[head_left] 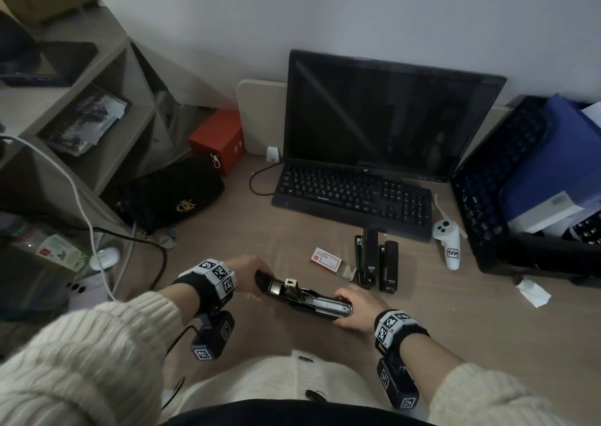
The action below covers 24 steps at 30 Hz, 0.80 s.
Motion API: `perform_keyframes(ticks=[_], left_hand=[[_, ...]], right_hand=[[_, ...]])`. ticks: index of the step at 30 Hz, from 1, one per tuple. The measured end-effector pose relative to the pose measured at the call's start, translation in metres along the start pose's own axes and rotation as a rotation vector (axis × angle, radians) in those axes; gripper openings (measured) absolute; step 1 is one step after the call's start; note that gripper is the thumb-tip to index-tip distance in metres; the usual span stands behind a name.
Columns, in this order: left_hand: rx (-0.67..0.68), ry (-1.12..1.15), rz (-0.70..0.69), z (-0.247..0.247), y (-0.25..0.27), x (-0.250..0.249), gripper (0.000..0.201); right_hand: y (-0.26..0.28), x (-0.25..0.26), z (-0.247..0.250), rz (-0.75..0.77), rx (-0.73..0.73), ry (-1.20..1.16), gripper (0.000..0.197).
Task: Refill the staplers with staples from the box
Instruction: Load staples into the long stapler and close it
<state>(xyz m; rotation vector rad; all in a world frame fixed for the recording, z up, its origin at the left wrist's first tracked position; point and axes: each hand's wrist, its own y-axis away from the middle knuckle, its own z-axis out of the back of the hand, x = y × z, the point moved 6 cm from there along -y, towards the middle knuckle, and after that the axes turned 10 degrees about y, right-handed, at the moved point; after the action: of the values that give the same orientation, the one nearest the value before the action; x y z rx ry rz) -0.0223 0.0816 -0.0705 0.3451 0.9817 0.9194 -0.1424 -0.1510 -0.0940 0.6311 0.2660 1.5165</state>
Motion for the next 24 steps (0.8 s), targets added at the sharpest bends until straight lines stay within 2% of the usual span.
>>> perform_keyframes(ticks=[3,9,16,19,24], left_hand=[[-0.008,-0.009,0.001,-0.001,0.0,0.0,0.042],[-0.014,-0.012,0.01,-0.001,0.001,0.002,0.044],[-0.017,-0.019,0.019,0.0,0.003,0.002,0.041],[-0.034,-0.018,0.032,0.0,0.003,0.001,0.04],[-0.093,-0.023,0.034,0.007,0.003,-0.006,0.038]], right_hand=[[-0.001,0.002,0.002,-0.003,0.027,0.043,0.057],[-0.004,0.011,0.002,0.055,0.167,0.215,0.076],[-0.003,0.017,0.01,0.05,0.2,0.286,0.063],[-0.004,0.019,0.016,0.058,0.181,0.291,0.053],[-0.006,0.021,0.027,0.048,0.101,0.24,0.048]])
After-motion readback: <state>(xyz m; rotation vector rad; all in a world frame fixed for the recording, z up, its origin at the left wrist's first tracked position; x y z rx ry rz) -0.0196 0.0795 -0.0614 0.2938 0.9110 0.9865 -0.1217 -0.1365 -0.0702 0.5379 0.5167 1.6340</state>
